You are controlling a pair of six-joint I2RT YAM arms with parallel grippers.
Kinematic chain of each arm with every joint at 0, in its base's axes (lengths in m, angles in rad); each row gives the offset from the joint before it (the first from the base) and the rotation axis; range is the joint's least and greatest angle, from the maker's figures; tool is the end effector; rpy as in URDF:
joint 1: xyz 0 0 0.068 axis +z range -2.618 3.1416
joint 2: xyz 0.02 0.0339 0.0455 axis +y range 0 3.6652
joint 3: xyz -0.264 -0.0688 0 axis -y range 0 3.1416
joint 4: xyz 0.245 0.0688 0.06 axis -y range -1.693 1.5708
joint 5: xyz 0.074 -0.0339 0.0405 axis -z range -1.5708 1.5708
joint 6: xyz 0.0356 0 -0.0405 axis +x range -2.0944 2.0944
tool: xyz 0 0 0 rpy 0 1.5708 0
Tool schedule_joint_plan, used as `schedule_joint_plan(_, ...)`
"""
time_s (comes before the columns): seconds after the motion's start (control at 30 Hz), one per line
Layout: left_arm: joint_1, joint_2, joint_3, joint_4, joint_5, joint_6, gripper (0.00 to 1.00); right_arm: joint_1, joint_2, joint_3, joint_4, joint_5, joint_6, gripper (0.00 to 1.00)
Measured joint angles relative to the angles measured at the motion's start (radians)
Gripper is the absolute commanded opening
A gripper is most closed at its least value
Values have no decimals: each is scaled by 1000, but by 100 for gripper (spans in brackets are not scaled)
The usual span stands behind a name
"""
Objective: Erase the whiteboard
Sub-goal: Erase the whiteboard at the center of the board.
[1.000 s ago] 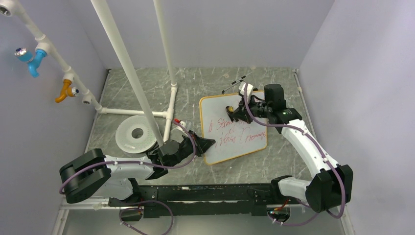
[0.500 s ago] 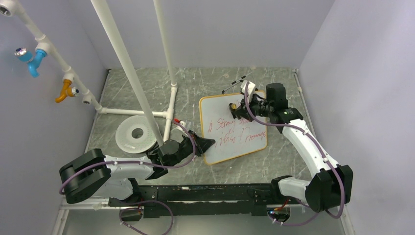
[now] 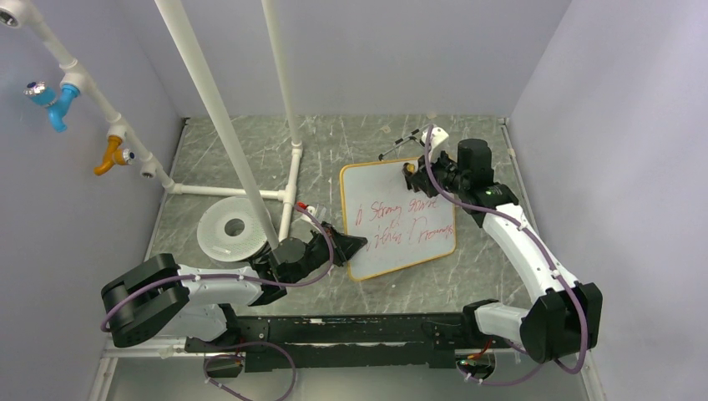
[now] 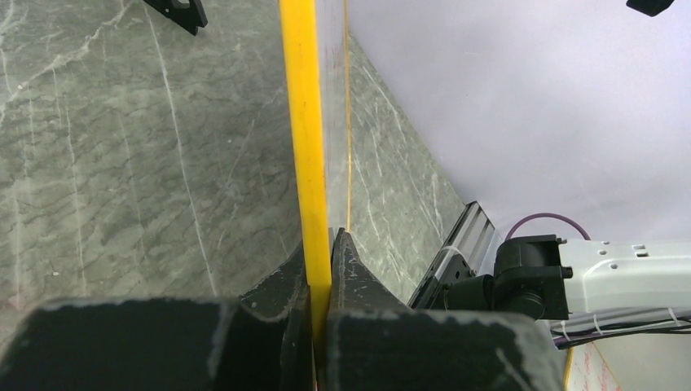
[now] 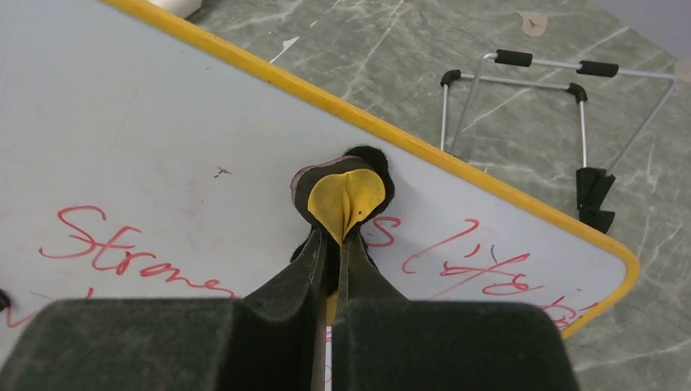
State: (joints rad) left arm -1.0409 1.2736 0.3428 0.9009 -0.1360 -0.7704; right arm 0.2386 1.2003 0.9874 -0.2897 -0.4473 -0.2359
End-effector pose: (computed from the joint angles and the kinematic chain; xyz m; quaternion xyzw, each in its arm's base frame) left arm 0.1287 -0.2101 0.2020 0.0496 0.7158 -0.5166 0.4672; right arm 0.2583 0.0787 0.3154 -0.3070 0.7892 0.1916 0.4961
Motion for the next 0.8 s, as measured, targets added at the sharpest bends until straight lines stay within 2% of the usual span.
schedule_joint_plan(0.13, 0, 0, 0, 0, 0, 1, 0, 2, 0, 0, -8, -37, -65, 0)
schedule_joint_plan(0.23, 0, 0, 0, 0, 0, 2, 0, 10, 0, 0, -41, -137, -149, 0)
schedule_joint_plan(0.33, 0, 0, 0, -1, 0, 2, 0, 26, 0, 0, -58, -195, -156, 0)
schedule_joint_plan(0.6, 2, 1, 0, 3, 7, 3, 0, -17, -1, 0, -21, -98, -32, 0)
schedule_joint_plan(0.8, 2, 1, 0, 7, 11, 17, 0, -37, -2, 0, -20, -114, -78, 0)
